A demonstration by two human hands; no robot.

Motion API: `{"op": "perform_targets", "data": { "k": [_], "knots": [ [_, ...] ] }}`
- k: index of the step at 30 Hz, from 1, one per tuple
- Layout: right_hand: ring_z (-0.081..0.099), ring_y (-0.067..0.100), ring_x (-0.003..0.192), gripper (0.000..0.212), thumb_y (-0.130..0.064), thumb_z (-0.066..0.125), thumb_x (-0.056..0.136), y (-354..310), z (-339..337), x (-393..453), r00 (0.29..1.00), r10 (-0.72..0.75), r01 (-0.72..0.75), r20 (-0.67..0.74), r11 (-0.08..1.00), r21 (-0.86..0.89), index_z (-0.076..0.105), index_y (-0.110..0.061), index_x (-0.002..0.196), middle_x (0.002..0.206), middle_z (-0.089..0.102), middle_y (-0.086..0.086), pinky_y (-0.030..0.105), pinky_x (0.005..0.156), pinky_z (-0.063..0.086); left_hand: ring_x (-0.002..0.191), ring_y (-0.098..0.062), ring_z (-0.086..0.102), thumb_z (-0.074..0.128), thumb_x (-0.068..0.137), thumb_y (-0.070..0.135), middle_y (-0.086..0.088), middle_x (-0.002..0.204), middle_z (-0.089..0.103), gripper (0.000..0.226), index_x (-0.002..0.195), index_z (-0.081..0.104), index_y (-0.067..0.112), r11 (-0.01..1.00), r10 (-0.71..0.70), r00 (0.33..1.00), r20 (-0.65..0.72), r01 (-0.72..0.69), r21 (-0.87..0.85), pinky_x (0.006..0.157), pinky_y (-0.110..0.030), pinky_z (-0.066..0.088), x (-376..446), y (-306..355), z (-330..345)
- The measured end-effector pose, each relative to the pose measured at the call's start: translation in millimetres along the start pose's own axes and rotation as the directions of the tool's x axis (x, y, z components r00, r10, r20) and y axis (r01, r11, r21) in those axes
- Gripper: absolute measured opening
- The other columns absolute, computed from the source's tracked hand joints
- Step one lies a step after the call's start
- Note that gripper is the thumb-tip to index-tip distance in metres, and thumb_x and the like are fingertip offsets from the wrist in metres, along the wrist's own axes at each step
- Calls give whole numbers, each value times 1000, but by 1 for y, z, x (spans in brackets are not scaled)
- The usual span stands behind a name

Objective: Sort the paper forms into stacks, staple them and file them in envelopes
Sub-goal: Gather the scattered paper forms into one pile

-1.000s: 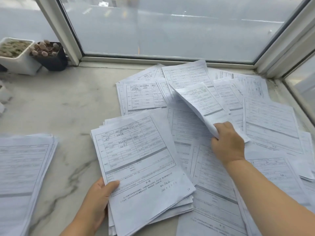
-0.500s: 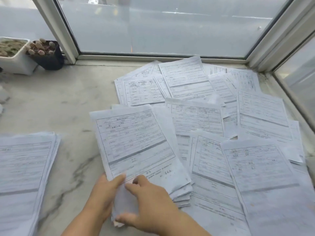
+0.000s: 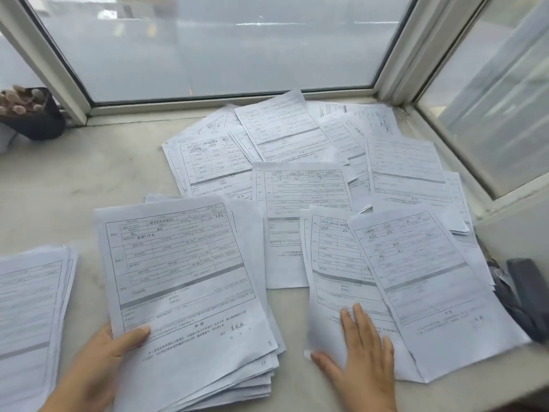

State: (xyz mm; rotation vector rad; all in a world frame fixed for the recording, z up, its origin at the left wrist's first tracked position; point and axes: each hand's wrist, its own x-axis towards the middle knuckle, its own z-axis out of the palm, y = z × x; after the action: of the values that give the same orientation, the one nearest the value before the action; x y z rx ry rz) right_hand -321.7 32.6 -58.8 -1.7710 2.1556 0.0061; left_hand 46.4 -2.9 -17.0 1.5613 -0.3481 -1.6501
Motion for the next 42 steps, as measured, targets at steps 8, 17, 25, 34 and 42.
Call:
{"op": "perform_targets", "data": {
  "k": [8,17,25,34,42],
  "knots": [
    [61,25,89,48,-5,54,82,24,-50,6,969,229,-126,-97,787,604,64,-20,126,99,70,-2,18,71,46,97,-46,66,61,71,-4,-28,109,68,47,118,60,-2,999,-43,994,97,44,-12,78,-49,57,-35,-45,24],
    [63,9,107,82,2,56,58,-54,-38,-59,910,-375,414,-174,823,390,51,-31,134,125,66,-3,12,92,45,108,-34,65,49,93,42,-17,119,67,46,127,59,13,982,-160,977,143,173,-78,93,-48,47,-68,-57,62],
    [10,-4,139,82,-71,64,73,-62,-34,-66,798,-466,271,382,844,464,37,-43,145,154,15,-27,29,122,3,105,-46,63,59,82,0,-28,117,64,47,128,55,-4,989,-148,985,90,150,-19,98,-55,43,-69,-68,63],
    [-11,10,149,132,-95,42,49,154,-62,1,977,196,-197,82,980,9,-12,-33,153,162,-15,-8,42,121,-1,102,-41,66,90,57,16,-18,114,69,77,126,59,9,995,-89,976,200,79,57,95,-53,45,-62,-69,57],
    [53,29,122,44,5,60,81,161,-61,21,898,351,-241,-264,897,371,68,-12,120,130,62,6,34,93,41,98,-44,66,52,82,4,-24,114,67,37,117,66,5,988,-102,942,319,134,-82,73,-53,58,-57,-62,80]
  ]
}}
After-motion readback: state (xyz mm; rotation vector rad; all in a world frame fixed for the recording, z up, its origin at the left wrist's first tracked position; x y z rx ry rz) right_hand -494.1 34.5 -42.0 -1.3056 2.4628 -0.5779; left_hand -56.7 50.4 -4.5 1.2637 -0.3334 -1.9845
